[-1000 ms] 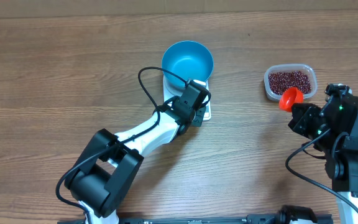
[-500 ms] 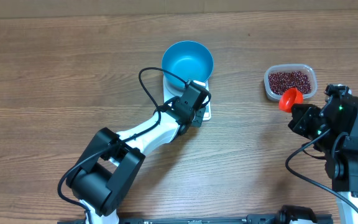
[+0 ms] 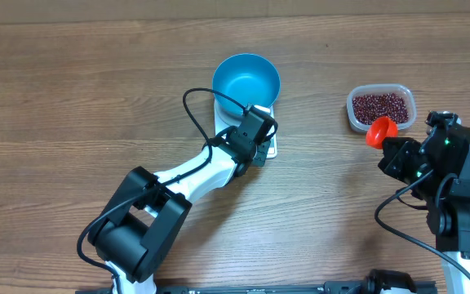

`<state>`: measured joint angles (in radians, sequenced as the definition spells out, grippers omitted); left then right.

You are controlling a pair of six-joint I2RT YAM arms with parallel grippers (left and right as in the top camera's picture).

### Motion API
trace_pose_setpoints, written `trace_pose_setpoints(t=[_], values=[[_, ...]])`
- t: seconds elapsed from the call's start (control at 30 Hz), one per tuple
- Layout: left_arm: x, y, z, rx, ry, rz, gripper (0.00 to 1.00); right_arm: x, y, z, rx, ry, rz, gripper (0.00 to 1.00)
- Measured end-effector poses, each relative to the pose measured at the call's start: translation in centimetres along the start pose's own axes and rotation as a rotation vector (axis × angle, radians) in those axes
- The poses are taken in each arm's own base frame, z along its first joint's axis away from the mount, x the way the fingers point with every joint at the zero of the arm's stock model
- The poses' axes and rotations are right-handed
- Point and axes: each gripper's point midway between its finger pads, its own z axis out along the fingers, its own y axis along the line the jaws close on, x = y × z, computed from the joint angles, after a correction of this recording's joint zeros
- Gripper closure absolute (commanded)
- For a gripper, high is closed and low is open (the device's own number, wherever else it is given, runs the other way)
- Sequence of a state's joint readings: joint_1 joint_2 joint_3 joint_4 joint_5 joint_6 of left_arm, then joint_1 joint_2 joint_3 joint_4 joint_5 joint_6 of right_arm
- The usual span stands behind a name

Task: Scoop item into bowl and weigh 150g on scale
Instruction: 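Withdraw the left gripper back from the scale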

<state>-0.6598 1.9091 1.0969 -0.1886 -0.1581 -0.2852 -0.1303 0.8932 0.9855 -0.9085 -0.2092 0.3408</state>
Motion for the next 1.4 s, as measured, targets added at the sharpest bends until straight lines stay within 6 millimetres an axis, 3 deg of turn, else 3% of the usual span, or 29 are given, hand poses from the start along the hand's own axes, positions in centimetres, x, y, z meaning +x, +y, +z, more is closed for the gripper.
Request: trace_pose_setpoints(t=[0.2, 0.3, 0.37, 0.53, 0.6, 0.7, 1.1, 1.4], values=[[0.1, 0.1, -0.5, -0.008, 0.029, 0.005, 0.96, 0.0, 0.0, 0.0, 0.000, 0.000, 0.000, 0.96], [-1.2, -0.1, -2.4, 0.008, 0.007, 0.001, 0.96, 0.0, 0.0, 0.0, 0.000, -0.001, -0.001, 0.96], [-3.2, -0.7, -4.7, 0.044, -0.040, -0.007, 0.95, 0.0, 0.0, 0.0, 0.000, -0.001, 0.000, 0.96], [-8.9, -1.9, -13.7, 0.155, -0.225, -0.030, 0.96, 0.0, 0.0, 0.0, 0.000, 0.000, 0.000, 0.96], [-9.6, -1.8, -16.7, 0.177, -0.262, -0.032, 0.96, 0.0, 0.0, 0.0, 0.000, 0.000, 0.000, 0.96], [-9.3, -1.4, -19.4, 0.188, -0.278, -0.016, 0.96, 0.0, 0.0, 0.0, -0.001, -0.001, 0.000, 0.96], [-9.3, 0.0, -23.8, 0.195, -0.340, 0.027, 0.96, -0.2, 0.1, 0.0, -0.003, -0.009, -0.002, 0.96], [-9.3, 3.2, -24.0, 0.224, -0.313, -0.043, 0.96, -0.2, 0.1, 0.0, -0.004, -0.009, -0.003, 0.96]])
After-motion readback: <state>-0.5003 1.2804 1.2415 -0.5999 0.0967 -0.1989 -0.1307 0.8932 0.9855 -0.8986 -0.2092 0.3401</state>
